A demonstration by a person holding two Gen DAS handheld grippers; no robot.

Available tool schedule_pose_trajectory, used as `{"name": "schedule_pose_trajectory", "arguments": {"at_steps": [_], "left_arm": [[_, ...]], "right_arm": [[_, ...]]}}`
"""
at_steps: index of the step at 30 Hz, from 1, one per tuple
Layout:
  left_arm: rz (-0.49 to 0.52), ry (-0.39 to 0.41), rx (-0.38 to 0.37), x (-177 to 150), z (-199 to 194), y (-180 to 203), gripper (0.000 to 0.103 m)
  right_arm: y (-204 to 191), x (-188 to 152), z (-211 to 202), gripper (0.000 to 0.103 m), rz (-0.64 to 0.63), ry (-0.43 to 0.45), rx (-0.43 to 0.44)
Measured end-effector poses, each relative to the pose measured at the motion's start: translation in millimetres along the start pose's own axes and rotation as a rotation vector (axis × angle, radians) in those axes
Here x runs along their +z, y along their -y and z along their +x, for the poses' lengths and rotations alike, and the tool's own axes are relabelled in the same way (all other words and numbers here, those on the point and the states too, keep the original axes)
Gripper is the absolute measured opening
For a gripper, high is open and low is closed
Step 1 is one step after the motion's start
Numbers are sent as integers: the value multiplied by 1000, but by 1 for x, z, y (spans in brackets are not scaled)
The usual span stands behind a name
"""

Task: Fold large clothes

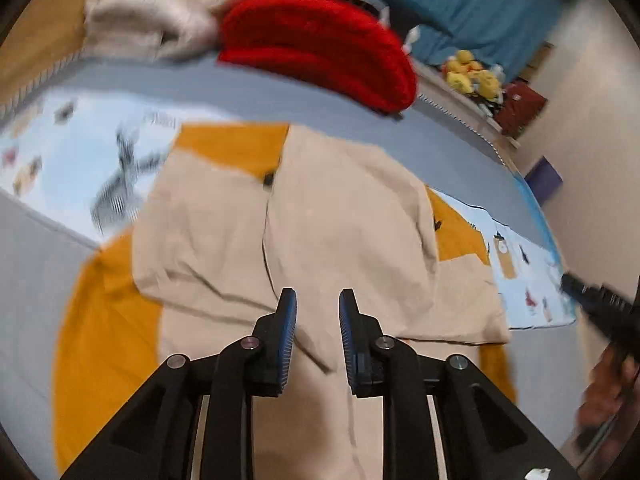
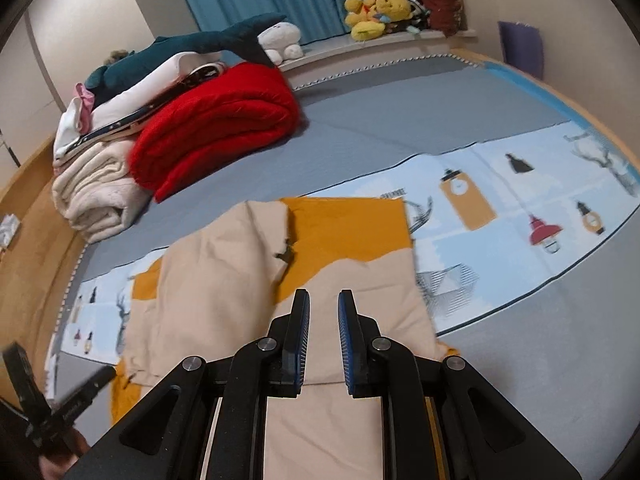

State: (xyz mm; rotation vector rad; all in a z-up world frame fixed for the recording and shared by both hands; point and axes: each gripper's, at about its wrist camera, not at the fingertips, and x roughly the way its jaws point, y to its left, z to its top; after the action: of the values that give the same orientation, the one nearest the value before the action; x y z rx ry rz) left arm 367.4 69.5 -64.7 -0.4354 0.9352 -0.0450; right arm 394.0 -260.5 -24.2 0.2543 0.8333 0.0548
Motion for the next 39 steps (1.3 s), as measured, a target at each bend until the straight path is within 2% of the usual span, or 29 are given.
{"name": "schedule_pose_trajectory", "arguments": {"at_steps": [1, 2, 4, 6, 8, 9, 10, 12, 14, 16, 18, 20, 23, 25, 27, 30, 32, 33, 35, 37, 39], "left_arm": [[-14, -20, -42, 6, 9, 1, 20], [-4, -21, -53, 13, 16, 3, 22], [27, -34, -10, 18, 32, 6, 29], [27, -96, -5, 19, 58, 7, 34], [-9, -165, 17, 9, 76, 0, 35], [-44, -220, 52, 3, 88, -6, 35], [-77, -252, 59, -3, 94, -10, 35], [-171, -306, 23, -11, 102, -21, 35], [-246, -333, -20, -17, 106, -29, 34], [-278, -351, -49, -19, 109, -33, 32], [-307, -361, -98, -20, 108, -36, 3], [-315, -356, -134, -18, 102, -36, 2], [-298, -360, -243, -16, 87, -17, 2], [-264, -360, -267, -16, 82, -7, 2], [-244, -362, -226, -15, 84, -9, 3], [-219, -404, -97, -16, 94, -16, 4], [-194, -427, -33, -13, 96, -16, 8], [-179, -408, -1, -10, 93, -15, 9], [-102, -319, 65, -1, 80, -7, 13], [10, -240, 77, 7, 68, 13, 17], [66, -232, 15, 7, 68, 30, 19]], "right_arm": [[-2, -2, 4, 17, 3, -7, 10], [-5, -4, 9, 17, 5, -20, 23], [-13, -10, 19, 17, 4, -51, 50], [-20, -15, 29, 17, 5, -77, 77], [-28, -19, 41, 17, -6, -104, 100], [-31, -22, 48, 18, -10, -120, 113], [-35, -25, 56, 22, -8, -145, 129], [-40, -32, 75, 28, 8, -211, 166], [-44, -39, 92, 28, 30, -265, 194], [-48, -46, 104, 29, 41, -298, 207], [-52, -52, 117, 29, 51, -331, 219], [-53, -57, 129, 29, 77, -358, 228], [-52, -61, 143, 29, 126, -383, 236], [-51, -62, 150, 29, 150, -393, 246], [-50, -63, 157, 29, 169, -402, 243], [-42, -69, 166, 29, 219, -419, 227], [-35, -74, 173, 25, 255, -436, 219], [-33, -76, 175, 19, 261, -440, 213], [-32, -78, 176, 18, 255, -441, 187], [-33, -72, 167, 18, 233, -397, 161], [-41, -62, 153, 19, 181, -320, 146]]}}
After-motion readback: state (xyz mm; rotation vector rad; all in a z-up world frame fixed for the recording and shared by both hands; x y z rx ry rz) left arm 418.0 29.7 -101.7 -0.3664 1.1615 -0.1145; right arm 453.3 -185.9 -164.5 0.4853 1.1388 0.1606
